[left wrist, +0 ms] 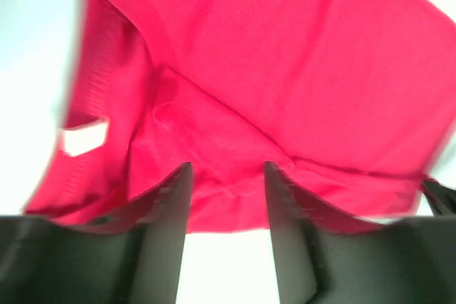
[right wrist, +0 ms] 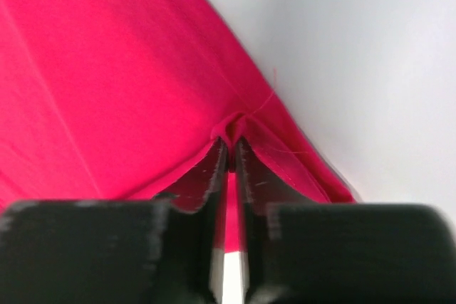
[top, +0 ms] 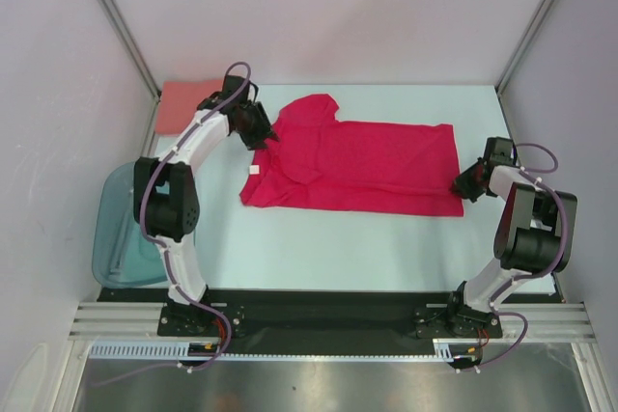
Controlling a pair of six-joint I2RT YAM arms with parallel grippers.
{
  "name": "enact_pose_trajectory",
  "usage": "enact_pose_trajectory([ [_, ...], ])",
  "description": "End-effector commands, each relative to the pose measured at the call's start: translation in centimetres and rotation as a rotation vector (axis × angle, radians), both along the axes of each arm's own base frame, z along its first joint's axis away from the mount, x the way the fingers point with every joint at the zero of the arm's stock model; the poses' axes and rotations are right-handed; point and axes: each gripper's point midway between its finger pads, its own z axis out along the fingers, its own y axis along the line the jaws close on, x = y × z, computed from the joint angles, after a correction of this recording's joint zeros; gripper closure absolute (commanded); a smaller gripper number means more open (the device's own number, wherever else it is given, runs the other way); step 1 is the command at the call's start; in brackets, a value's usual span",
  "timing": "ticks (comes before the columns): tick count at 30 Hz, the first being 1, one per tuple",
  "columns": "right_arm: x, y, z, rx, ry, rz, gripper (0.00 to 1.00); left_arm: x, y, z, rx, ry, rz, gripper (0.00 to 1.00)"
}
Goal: Fold and stack the t-shirts
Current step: Fold the tshirt
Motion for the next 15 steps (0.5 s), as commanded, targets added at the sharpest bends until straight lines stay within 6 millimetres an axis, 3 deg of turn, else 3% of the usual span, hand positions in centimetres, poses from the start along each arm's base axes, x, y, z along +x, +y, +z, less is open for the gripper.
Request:
enact_pose_trajectory([
  [1, 2.4, -0.1, 2.1, -0.016, -0.111, 0.06, 0.84, 1.6, 3.3, 3.7, 0.187, -0.098, -0.008, 0.47],
  [4, 2.5, -0.1, 3.0, -0.041, -0.134, 0.108, 0.71, 0.8, 5.4, 6.8, 0.302, -0.157, -0.016, 0.29],
  [5, 2.5, -0.1, 3.6, -0.052, -0.145, 0.117, 0.68, -0.1, 5.7, 8.9, 0.308, -0.207, -0.02, 0.27],
  [6, 2.6, -0.1, 4.7, -0.074, -0.173, 0.128, 0.62, -1.5, 6.1, 7.4, 0.326, -0.171, -0.051, 0.25],
  [8, 2.3, 0.1, 5.7, -0.107, -0.184, 0.159, 0.58, -3.8, 5.6, 7.3, 0.288, -0.159, -0.095, 0.24],
  [9, 2.2, 0.4, 6.6, -0.122, -0.205, 0.173, 0.55, -5.7, 5.8, 4.6, 0.288, -0.085, -0.111, 0.25],
  [11, 2.1, 2.5, 7.7, -0.11, -0.244, 0.251, 0.53, -7.2, 6.3, 2.9, 0.305, -0.064, -0.107, 0.28],
  [12, 1.8, 4.0, 8.5, -0.087, -0.278, 0.298, 0.52, -8.6, 6.8, 1.1, 0.322, -0.023, -0.114, 0.28],
  [15, 1.5, 9.3, 10.1, -0.029, -0.362, 0.471, 0.45, -10.1, 7.1, -1.2, 0.336, 0.032, -0.15, 0.29],
])
